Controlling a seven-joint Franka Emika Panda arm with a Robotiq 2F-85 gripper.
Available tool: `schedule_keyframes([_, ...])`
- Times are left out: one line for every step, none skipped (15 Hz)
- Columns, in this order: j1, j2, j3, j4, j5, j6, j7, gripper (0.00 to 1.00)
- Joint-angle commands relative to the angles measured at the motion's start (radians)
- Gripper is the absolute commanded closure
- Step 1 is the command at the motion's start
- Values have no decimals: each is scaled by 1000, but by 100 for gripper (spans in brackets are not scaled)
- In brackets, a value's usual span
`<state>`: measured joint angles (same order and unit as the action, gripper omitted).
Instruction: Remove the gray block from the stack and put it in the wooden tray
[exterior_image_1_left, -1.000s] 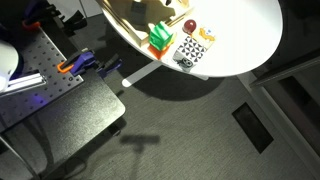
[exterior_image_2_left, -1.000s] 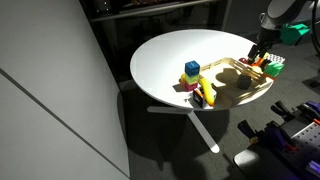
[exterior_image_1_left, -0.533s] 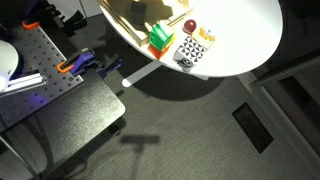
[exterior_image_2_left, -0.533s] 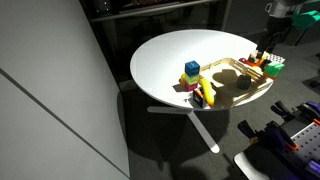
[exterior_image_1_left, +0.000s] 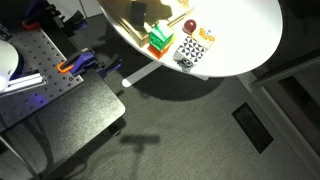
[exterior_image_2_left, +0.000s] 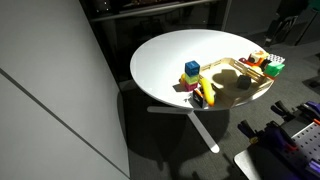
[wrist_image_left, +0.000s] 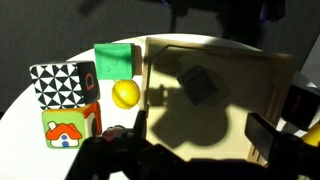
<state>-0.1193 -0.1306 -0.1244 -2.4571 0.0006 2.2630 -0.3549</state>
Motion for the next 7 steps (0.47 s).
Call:
schedule_keyframes([0, -77, -15, -27, -6, 4, 7, 0])
schedule_keyframes([1, -90, -19, -29, -4, -4, 0, 0])
schedule_keyframes([8, -43, -17, -6, -2, -1, 2, 0])
schedule_keyframes([8, -55, -20, -8, -2, -1, 2, 0])
schedule_keyframes([8, -62, -21, -10, -2, -1, 2, 0])
schedule_keyframes([8, -66, -22, -12, -2, -1, 2, 0])
schedule_keyframes([8, -66, -22, -14, -2, -1, 2, 0])
